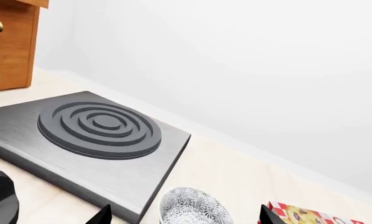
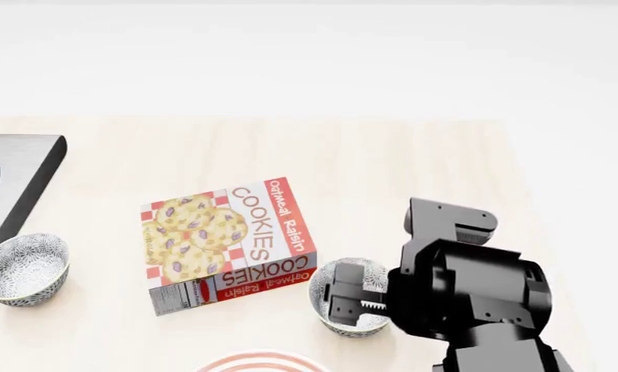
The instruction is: Pick the akita bowl next to the plate and place it on the plate.
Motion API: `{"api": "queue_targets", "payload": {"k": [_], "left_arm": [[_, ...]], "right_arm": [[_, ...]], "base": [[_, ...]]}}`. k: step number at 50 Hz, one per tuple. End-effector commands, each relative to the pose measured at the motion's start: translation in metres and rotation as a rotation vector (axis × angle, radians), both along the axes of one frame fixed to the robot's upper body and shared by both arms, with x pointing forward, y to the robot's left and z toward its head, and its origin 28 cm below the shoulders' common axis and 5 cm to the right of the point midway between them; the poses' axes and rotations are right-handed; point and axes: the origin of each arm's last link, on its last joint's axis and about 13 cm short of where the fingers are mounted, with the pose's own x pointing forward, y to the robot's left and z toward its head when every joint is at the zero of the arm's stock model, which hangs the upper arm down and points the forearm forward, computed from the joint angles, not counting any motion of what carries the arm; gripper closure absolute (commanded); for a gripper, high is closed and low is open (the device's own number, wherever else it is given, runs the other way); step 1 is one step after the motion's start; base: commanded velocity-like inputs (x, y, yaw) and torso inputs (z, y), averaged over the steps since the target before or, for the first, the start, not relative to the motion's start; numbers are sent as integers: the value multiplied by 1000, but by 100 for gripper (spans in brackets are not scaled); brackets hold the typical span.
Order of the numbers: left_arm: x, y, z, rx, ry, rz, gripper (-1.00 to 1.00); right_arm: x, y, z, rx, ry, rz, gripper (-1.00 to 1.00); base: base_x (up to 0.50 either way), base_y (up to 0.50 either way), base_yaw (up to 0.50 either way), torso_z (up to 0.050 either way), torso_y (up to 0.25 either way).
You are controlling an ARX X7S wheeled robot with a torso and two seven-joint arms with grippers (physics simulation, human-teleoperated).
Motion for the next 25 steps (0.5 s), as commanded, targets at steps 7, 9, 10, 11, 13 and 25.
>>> {"api": "queue_targets", "payload": {"k": [7, 9, 10, 11, 13, 25], "left_arm": [[0, 0, 0, 1, 0, 0, -100], [0, 0, -1, 1, 0, 0, -100], [0, 0, 0, 1, 0, 0, -100], [0, 0, 0, 1, 0, 0, -100], [0, 0, 0, 0, 0, 0, -100], [0, 0, 0, 0, 0, 0, -100]], "right_arm": [[-3, -1, -8, 7, 15, 5, -100], [-3, 0, -9, 9, 18, 5, -100], [-4, 0, -9, 9, 20, 8, -100], [-4, 0, -9, 11, 19, 6, -100], [-3, 0, -9, 13, 15, 11, -100], [1, -2, -6, -30, -59, 2, 100]], "base": [[0, 0, 0, 0, 0], [0, 0, 0, 0, 0], [0, 0, 0, 0, 0], [0, 0, 0, 0, 0], [0, 0, 0, 0, 0], [0, 0, 0, 0, 0]]}}
